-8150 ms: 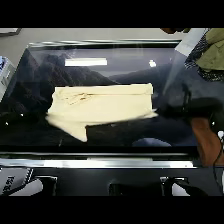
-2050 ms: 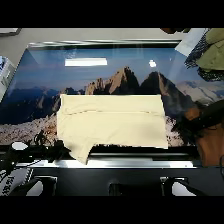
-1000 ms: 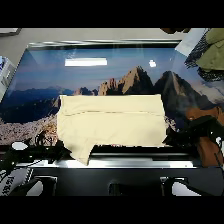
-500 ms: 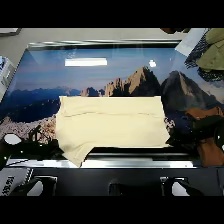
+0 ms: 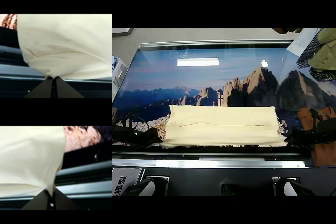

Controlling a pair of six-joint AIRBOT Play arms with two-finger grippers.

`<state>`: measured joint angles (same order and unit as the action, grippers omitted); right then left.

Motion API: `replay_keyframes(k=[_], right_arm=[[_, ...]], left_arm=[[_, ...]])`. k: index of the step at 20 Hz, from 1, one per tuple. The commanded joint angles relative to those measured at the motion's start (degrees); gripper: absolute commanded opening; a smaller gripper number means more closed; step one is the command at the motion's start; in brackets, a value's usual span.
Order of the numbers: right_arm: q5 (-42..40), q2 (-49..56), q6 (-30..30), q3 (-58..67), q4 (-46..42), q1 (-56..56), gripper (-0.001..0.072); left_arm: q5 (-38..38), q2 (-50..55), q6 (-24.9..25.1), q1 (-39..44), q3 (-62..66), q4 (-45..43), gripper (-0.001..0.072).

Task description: Fold the clothes and pants, and hang the long-sleeved shirts on hangers.

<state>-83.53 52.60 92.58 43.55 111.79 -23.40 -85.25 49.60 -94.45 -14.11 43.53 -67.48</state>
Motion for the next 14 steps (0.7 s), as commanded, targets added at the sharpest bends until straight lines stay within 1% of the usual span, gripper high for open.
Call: replay_keyframes(k=[1, 2, 5, 9, 12, 14], right_arm=[[4.4, 5.0, 3.3, 3.0, 6.1, 0.0, 0.0028], [5.5, 7.8, 4.3, 4.3, 8.0, 0.1, 0.0028], [10.1, 15.0, 4.5, 7.8, 13.1, 0.1, 0.0028], [15.8, 22.4, 4.5, 11.6, 15.3, 0.1, 0.0029], [22.1, 26.1, 4.0, 12.9, 20.7, 0.2, 0.0029], [25.2, 27.9, 4.1, 12.9, 22.7, 0.2, 0.0030]], left_arm=[[3.0, 7.9, 2.5, 1.8, 6.0, 1.4, 0.0017], [3.3, 11.2, 3.5, 2.4, 7.8, 1.4, 0.0017], [3.5, 21.6, 5.9, 3.3, 15.8, 1.4, 0.0017], [3.2, 34.9, 8.2, 3.7, 30.0, 1.5, 0.0017], [3.3, 43.8, 11.1, 5.2, 39.6, 1.5, 0.0017], [3.3, 48.7, 11.6, 5.6, 44.5, 1.5, 0.0017]])
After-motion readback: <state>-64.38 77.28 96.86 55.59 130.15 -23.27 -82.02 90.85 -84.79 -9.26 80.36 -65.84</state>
